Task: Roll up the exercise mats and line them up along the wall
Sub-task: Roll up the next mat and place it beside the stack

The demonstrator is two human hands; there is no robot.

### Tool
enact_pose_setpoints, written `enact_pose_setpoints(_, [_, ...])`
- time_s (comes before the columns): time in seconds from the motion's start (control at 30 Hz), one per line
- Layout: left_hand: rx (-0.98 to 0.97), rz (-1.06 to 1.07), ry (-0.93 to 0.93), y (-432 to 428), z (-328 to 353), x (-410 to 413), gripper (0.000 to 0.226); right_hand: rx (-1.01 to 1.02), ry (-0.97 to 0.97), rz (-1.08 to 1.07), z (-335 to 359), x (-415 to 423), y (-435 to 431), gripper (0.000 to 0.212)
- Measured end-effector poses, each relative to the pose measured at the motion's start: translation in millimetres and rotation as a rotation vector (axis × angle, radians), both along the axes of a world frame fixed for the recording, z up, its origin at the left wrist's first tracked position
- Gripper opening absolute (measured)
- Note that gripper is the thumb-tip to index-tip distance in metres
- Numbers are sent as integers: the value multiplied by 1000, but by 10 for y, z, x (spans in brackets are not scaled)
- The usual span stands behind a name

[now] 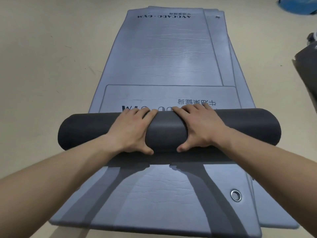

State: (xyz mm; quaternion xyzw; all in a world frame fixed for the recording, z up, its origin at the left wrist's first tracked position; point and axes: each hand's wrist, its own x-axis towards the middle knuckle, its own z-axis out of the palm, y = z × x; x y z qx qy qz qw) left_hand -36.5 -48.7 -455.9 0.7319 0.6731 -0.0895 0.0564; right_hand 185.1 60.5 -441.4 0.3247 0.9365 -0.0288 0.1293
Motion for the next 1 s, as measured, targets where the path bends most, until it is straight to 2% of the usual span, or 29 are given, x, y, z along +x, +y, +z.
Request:
enact_pose_setpoints(0.07, [-44, 21, -108, 159, 91, -83, 132, 129, -1, 16, -109, 84, -116, 146])
enact_pose_setpoints(0.13, [-80, 52, -159, 231, 116, -119, 132, 136, -8, 18, -96, 86, -66, 142])
enact_pose_setpoints(0.23, [-18, 88, -12, 178, 47, -62, 141, 59, -6, 4, 47, -48, 131, 129])
enact_pose_setpoints(0.3, [3, 122, 32, 190, 96, -40, 134, 3, -14, 5, 132, -107, 199, 123])
enact_pose_setpoints(0.4, [-219, 107, -83, 295, 271, -91, 110, -188, -59, 2, 251, -95, 192, 112])
enact_pose_setpoints(0.47, [-377, 87, -197, 284, 299, -91, 102, -312, -103, -24, 277, -21, 99, 120])
enact_pose_setpoints(0.5, [-405, 83, -231, 277, 285, -94, 100, -299, -103, -37, 261, 23, 17, 129])
enact_pose_setpoints(0.6, [-470, 140, -318, 364, 282, -124, 98, -24, -44, -5, 106, 134, -313, 148])
enact_pose_setpoints(0.63, [-482, 152, -341, 406, 288, -135, 100, 32, -49, 12, 41, 143, -367, 151])
enact_pose_setpoints(0.7, [-384, 158, -352, 406, 311, -139, 112, 1, -57, 15, 17, 94, -273, 149])
enact_pose_setpoints(0.77, [-180, 97, -202, 235, 256, -117, 134, -146, -40, -27, 106, -22, 6, 146])
enact_pose_setpoints(0.83, [-82, -22, 29, 2, 117, -75, 150, -250, -45, -50, 186, -118, 215, 146])
enact_pose_setpoints(0.9, [-61, -60, 90, -4, 17, -139, 151, -184, -18, -32, 121, -113, 222, 145])
enact_pose_setpoints(1.0, [-148, -31, -49, 316, 115, -261, 150, 96, 29, 2, -147, 74, -67, 152])
